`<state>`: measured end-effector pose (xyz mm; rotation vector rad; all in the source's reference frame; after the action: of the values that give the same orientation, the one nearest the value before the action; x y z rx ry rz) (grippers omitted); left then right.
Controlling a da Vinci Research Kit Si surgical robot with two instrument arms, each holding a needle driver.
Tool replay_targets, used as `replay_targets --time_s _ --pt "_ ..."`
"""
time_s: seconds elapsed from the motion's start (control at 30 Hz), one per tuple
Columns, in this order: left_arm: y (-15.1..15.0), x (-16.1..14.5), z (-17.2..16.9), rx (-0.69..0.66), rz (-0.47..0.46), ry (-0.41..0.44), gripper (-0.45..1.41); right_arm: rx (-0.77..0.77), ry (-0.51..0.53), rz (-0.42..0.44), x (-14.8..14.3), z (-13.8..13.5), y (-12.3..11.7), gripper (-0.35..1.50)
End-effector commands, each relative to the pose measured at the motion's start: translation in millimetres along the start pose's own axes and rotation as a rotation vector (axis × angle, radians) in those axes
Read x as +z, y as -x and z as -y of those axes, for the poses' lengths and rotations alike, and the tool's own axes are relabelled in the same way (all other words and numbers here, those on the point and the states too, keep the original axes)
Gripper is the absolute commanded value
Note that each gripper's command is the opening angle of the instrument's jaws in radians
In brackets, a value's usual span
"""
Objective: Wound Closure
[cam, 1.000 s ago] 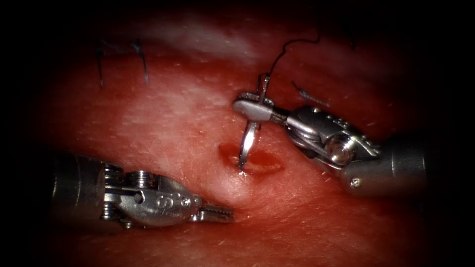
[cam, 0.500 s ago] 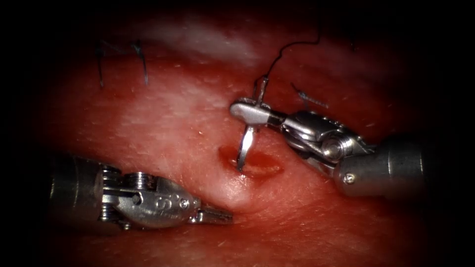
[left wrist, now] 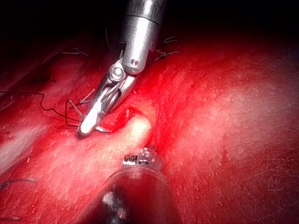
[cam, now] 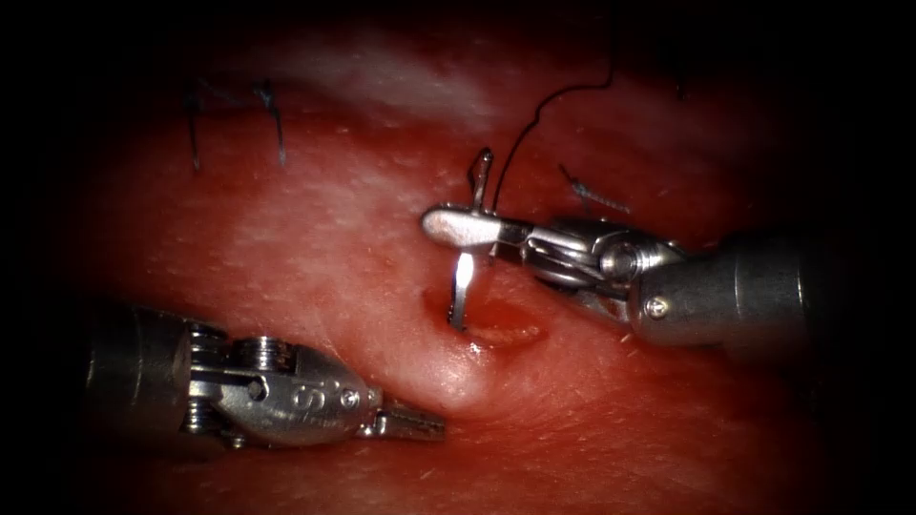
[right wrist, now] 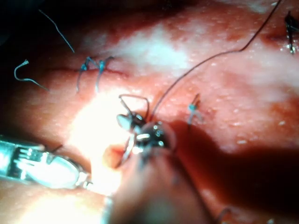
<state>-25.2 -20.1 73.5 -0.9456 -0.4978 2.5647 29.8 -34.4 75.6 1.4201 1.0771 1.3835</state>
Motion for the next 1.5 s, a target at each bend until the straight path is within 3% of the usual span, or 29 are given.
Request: replay_targets --time_s 0.03,0.67,1.07,1.5 --pt "0.0 0.8 -0.1 0.0 0.0 0.001 -0.22 0.025 -0.002 0.009 0.7 -0.2 0.2 -0.35" --pt "0.0 0.8 -0.1 0.0 0.0 0.001 -0.23 0.276 -0.004 0.063 1.0 0.6 1.4 -0.35" --pt "0.0 0.8 -0.1 0.001 0.0 0.001 -0.25 0.341 -0.034 0.117 2.0 1.7 2.4 -0.35" --pt "0.2 0.6 -0.1 0.002 0.003 0.003 -0.27 0.4 0.0 0.165 2.0 2.2 3.4 -0.35"
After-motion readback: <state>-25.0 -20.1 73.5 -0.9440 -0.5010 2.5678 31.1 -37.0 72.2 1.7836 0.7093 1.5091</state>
